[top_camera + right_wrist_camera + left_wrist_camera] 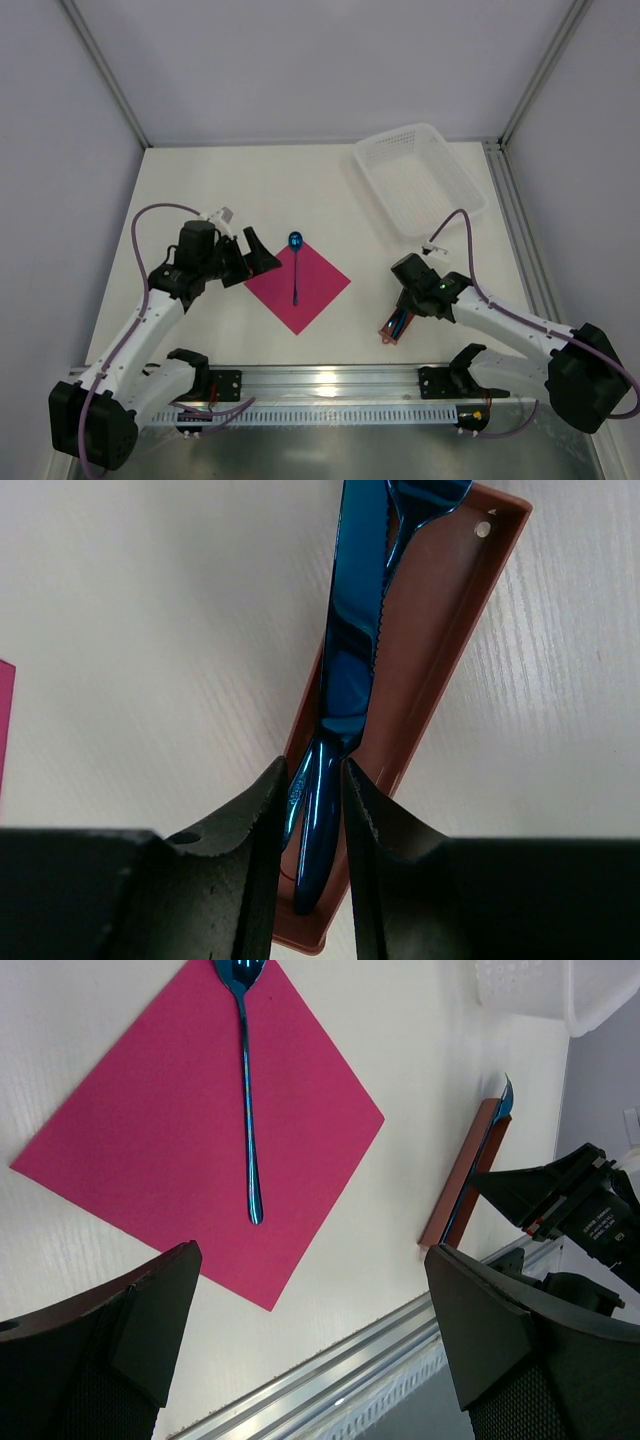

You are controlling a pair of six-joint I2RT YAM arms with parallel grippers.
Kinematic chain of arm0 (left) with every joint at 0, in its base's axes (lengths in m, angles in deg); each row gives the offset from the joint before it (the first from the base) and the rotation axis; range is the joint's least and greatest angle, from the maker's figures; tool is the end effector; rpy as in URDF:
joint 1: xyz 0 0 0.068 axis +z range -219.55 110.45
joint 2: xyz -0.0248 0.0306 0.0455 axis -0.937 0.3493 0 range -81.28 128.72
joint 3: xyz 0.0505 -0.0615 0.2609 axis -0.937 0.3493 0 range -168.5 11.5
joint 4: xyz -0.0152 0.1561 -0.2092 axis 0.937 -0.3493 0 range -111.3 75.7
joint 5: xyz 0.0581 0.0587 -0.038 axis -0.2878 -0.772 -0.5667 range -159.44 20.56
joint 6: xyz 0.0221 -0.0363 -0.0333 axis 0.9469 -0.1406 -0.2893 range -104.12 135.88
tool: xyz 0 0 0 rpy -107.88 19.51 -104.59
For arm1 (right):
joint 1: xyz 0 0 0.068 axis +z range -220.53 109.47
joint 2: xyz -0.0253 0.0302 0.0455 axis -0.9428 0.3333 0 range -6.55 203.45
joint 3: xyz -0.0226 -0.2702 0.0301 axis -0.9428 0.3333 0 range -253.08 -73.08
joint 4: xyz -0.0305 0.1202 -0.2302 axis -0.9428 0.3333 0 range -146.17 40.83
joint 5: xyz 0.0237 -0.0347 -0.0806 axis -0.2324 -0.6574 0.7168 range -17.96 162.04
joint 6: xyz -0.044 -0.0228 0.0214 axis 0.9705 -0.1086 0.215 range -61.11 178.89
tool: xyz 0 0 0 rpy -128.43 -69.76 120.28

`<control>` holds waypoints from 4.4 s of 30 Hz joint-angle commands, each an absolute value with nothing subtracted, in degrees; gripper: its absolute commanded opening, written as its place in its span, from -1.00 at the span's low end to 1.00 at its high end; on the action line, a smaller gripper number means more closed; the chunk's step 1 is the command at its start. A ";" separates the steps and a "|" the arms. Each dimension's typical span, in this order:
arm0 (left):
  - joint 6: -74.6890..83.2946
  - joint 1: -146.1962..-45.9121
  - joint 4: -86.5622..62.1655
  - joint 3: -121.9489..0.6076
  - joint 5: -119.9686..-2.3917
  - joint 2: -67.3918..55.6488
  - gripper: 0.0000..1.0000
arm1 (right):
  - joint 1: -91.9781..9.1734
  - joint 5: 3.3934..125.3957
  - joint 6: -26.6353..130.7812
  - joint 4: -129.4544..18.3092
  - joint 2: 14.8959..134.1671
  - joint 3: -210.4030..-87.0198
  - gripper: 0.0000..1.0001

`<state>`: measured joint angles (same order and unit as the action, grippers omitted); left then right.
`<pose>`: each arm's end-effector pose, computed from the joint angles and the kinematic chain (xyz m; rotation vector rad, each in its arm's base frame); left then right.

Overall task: Place the utensils on the paper napkin and roll it up
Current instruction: Pick up the utensils from the container, then place the utensils on the napkin.

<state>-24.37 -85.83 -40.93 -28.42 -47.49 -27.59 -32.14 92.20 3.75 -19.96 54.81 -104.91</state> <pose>0.1858 -0.0682 0.2567 -0.2868 2.3808 -0.9305 0.1489 0.1024 0.1787 0.4768 2.5565 0.0906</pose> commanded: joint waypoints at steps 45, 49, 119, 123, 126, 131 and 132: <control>-24.46 -85.81 -41.99 -29.64 -49.40 -28.46 1.00 | -32.30 95.41 8.79 -22.24 54.27 -102.43 -0.92; -24.55 -85.90 -42.07 -29.90 -49.49 -28.72 0.99 | -32.30 95.06 8.26 -22.33 55.32 -102.35 -0.88; -24.90 -80.37 -40.76 -32.27 -49.67 -21.60 0.99 | -28.79 85.75 21.70 -25.12 62.85 -133.09 -0.92; -24.19 -79.93 -40.58 -31.83 -49.58 -21.25 0.99 | -25.18 82.25 23.91 -33.74 72.71 -138.11 -0.92; -24.72 -80.01 -39.62 -31.13 -49.84 -21.07 0.99 | -24.30 80.75 22.68 -40.77 80.79 -139.78 -0.92; -25.60 -80.01 -38.65 -30.69 -49.84 -20.02 0.99 | -20.35 80.30 23.38 -47.98 89.95 -144.62 -0.92; -25.60 -80.01 -38.56 -30.69 -49.93 -19.50 0.99 | -20.08 80.21 23.38 -49.04 90.82 -144.53 -0.92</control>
<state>-24.80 -80.30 -41.11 -30.96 -50.92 -20.37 -21.78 81.51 22.20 -40.42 90.53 -141.41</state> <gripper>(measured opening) 0.995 0.070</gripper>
